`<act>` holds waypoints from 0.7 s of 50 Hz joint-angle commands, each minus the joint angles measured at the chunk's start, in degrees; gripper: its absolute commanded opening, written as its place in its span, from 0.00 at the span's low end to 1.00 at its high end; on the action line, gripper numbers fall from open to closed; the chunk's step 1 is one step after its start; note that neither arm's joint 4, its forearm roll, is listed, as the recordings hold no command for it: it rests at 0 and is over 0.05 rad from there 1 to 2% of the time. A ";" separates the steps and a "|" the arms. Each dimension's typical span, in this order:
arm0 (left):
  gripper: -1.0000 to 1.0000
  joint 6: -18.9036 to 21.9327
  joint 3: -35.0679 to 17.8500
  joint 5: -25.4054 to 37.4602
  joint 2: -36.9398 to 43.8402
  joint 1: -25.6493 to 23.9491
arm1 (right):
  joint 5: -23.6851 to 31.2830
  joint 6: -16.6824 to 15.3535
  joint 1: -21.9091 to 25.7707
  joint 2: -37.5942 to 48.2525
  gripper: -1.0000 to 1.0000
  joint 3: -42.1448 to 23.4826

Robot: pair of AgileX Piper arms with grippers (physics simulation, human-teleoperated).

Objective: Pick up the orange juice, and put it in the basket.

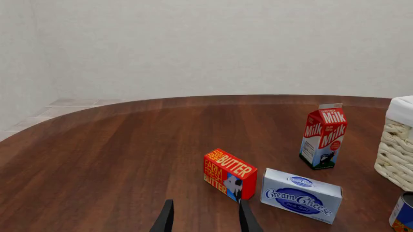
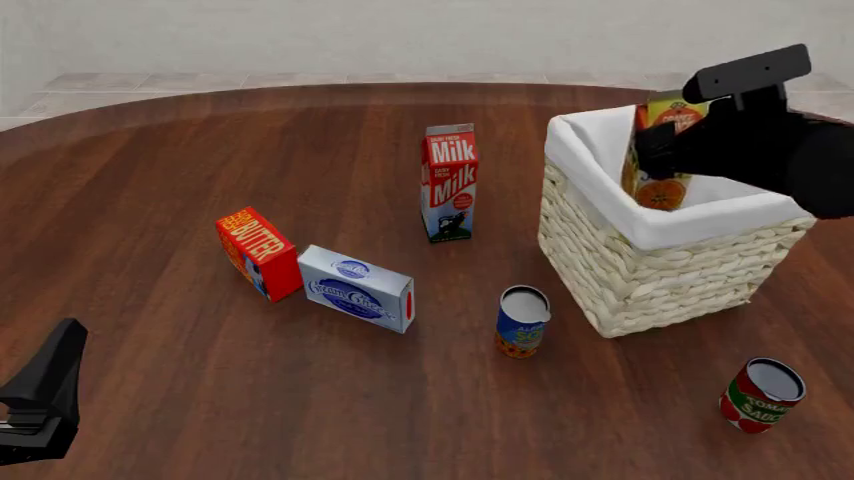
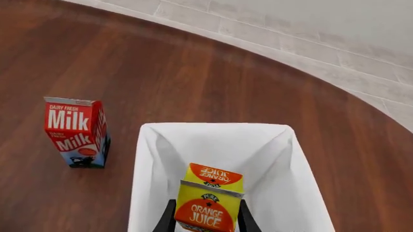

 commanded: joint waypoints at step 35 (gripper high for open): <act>1.00 0.00 0.00 0.00 -0.01 0.00 | -2.44 -0.15 -0.60 2.17 1.00 2.21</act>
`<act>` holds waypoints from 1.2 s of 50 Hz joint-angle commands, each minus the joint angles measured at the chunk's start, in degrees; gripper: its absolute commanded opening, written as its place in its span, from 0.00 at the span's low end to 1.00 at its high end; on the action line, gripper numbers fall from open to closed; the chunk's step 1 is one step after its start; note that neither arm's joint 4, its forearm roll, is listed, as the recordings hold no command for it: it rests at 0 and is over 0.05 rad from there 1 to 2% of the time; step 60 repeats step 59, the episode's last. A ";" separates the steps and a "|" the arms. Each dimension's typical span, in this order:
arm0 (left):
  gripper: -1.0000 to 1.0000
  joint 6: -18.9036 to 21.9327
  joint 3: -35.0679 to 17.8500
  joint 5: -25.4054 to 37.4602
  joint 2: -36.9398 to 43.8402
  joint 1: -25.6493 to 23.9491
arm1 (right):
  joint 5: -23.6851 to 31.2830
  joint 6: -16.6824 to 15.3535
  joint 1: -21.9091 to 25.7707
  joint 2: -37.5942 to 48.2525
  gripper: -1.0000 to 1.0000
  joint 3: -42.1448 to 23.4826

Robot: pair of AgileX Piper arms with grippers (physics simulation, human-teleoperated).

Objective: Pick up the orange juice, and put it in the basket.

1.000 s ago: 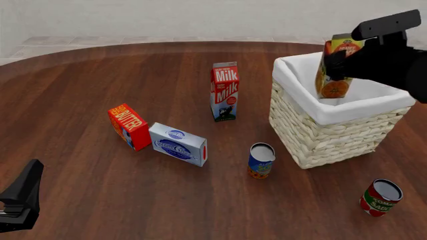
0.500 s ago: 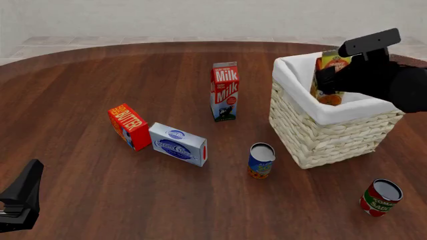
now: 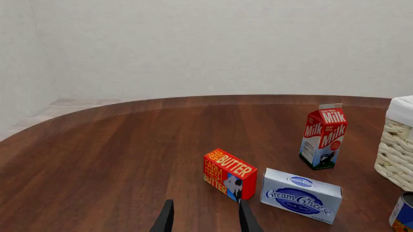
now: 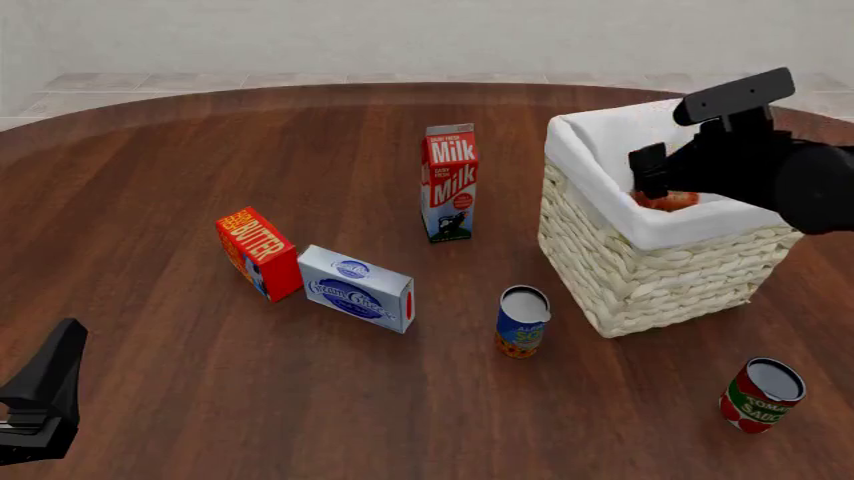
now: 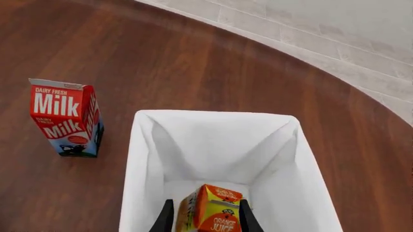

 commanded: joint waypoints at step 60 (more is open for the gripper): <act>1.00 0.00 0.00 0.00 0.00 0.01 | 8.13 0.51 2.17 -12.63 1.00 -6.73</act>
